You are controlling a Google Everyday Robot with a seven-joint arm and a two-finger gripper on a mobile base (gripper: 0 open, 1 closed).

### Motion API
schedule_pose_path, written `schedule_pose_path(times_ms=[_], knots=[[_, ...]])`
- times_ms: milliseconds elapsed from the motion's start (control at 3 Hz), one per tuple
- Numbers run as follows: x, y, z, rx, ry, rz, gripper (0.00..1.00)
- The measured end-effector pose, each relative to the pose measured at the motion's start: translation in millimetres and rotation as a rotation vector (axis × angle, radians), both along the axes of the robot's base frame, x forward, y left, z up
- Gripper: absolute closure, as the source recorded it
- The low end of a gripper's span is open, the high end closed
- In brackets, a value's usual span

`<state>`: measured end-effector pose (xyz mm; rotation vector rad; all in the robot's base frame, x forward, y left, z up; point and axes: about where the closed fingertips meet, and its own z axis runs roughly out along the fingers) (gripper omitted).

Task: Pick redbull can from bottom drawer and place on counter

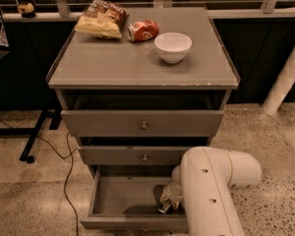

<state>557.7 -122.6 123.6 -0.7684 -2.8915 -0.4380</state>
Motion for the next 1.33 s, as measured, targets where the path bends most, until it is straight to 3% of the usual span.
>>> schedule_pose_path(times_ms=[667,1333], knots=[[-1,12,25,0.134,-0.019,0.139,1.00],[-2,0,64,0.264,-0.075,0.254,1.00]])
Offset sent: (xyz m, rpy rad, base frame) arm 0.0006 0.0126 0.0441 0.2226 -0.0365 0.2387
